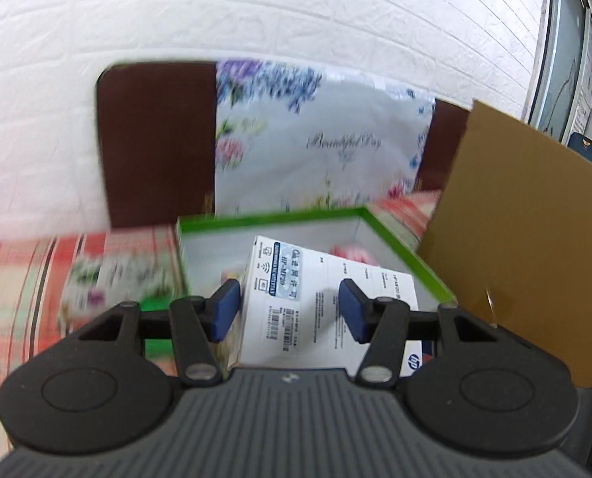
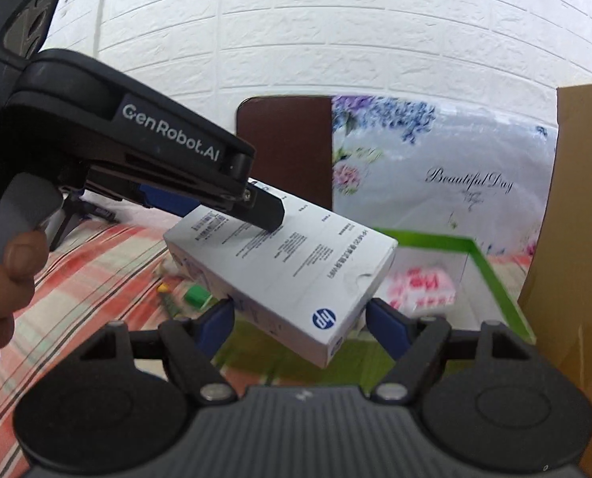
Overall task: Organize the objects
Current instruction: 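Carry the white HP box over the green box with the left gripper, then lower the HP box into the green box and open the left gripper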
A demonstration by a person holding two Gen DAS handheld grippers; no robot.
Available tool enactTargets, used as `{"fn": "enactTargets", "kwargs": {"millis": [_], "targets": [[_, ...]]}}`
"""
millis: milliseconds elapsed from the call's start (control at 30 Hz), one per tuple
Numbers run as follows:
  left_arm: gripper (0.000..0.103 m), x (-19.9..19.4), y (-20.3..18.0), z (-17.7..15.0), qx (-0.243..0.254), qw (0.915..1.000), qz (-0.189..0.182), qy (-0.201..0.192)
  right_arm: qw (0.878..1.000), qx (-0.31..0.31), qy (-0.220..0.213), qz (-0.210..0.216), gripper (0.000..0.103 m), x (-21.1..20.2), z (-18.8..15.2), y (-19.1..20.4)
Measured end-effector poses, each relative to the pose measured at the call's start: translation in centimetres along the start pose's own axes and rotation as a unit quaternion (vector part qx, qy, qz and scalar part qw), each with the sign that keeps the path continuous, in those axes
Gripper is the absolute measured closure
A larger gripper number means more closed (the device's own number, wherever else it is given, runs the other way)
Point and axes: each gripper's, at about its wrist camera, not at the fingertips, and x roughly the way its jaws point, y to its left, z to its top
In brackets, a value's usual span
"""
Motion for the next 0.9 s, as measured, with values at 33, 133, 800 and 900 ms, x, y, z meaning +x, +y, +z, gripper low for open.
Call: {"fn": "enactTargets", "kwargs": {"millis": [33, 133, 800, 900], "targets": [[0.046, 0.9, 0.0, 0.7, -0.001, 1.0000, 0.002, -0.001, 1.000, 0.001, -0.002, -0.002, 0.028, 0.8, 0.6, -0.4], [0.046, 3.1, 0.3, 2.5, -0.008, 1.0000, 0.003, 0.001, 1.000, -0.002, -0.002, -0.009, 0.028, 3.2, 1.8, -1.3], [0.046, 9.4, 1.7, 0.5, -0.003, 0.9951, 0.077, 0.062, 0.998, 0.043, 0.005, -0.056, 0.015, 7.5, -0.5, -4.9], [0.046, 8.0, 0.9, 0.3, 0.009, 0.9947, 0.085, 0.056, 0.997, 0.052, 0.001, -0.054, 0.015, 6.1, -0.5, -4.7]]}}
